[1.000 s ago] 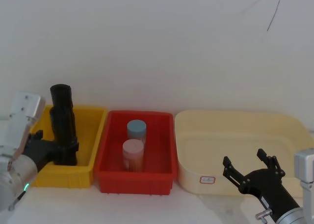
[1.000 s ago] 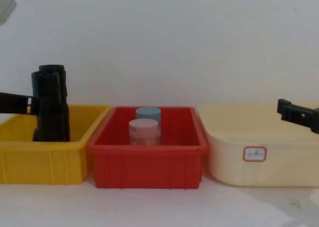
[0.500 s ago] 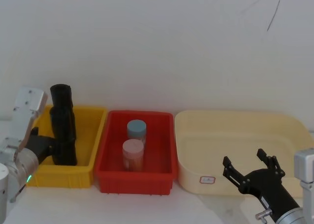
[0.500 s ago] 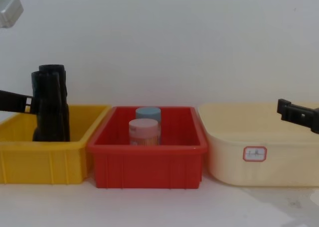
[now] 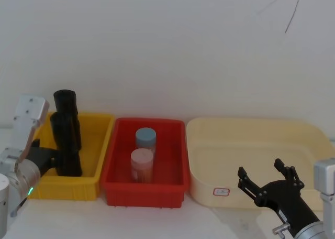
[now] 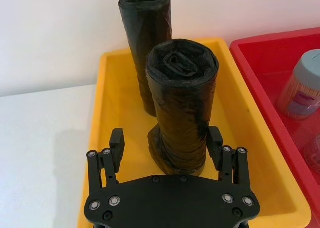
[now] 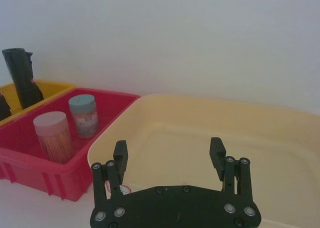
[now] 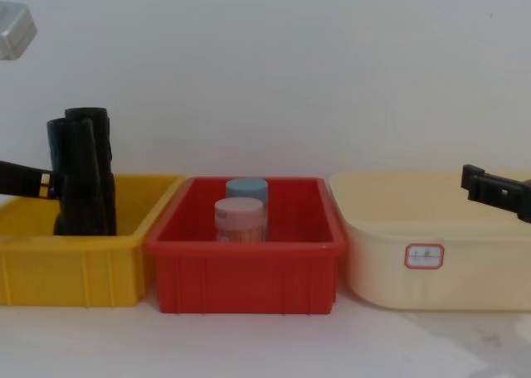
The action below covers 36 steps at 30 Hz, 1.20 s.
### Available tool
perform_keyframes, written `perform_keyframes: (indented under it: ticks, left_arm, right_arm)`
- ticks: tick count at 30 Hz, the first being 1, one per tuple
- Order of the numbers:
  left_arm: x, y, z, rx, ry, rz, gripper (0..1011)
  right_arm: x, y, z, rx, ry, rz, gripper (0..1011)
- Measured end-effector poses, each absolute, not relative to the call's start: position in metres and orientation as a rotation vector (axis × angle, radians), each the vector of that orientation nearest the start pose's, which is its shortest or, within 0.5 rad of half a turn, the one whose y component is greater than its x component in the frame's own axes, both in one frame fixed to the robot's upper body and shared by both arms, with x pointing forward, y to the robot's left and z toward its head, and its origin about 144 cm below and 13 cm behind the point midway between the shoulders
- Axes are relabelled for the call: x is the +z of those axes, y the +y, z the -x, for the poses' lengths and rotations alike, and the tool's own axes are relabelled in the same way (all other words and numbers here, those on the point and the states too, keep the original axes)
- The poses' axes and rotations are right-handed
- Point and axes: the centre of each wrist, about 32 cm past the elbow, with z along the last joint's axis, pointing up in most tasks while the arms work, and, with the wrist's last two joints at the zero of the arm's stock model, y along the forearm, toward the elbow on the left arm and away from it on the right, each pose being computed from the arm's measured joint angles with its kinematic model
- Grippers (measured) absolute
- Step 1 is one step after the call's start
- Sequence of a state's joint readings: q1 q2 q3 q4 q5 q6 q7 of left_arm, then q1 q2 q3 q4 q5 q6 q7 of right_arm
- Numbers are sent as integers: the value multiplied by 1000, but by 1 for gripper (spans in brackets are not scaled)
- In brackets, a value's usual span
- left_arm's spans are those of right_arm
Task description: Pick up the garbage bag with the one hand and transfer it to the other hand.
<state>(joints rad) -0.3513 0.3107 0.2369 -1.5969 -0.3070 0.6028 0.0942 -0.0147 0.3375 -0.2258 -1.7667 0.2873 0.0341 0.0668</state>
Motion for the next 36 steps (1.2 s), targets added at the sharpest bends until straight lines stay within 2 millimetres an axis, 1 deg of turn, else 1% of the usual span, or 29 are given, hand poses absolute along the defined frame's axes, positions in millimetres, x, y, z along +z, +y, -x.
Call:
perform_keyframes:
  ticks: [13,21,29,36]
  left_arm:
    - [1260,244,-536,1438,144,-317,1001]
    - [1255,242,-535,1465,134,-349,1001]
    - [1252,243,-540,1470,125,-379,1001]
    - [1251,246,-548,1433,115,-375,1001]
  right_arm:
    - [1189,-237,-443,-1229,-75,-26,1001]
    - [1189,-237,-443,-1230,-75,-26,1001]
    - [1189,-237,-443,-1230,-75,-26,1001]
    - [1189,-237,-443,-1229,-75,-26,1001]
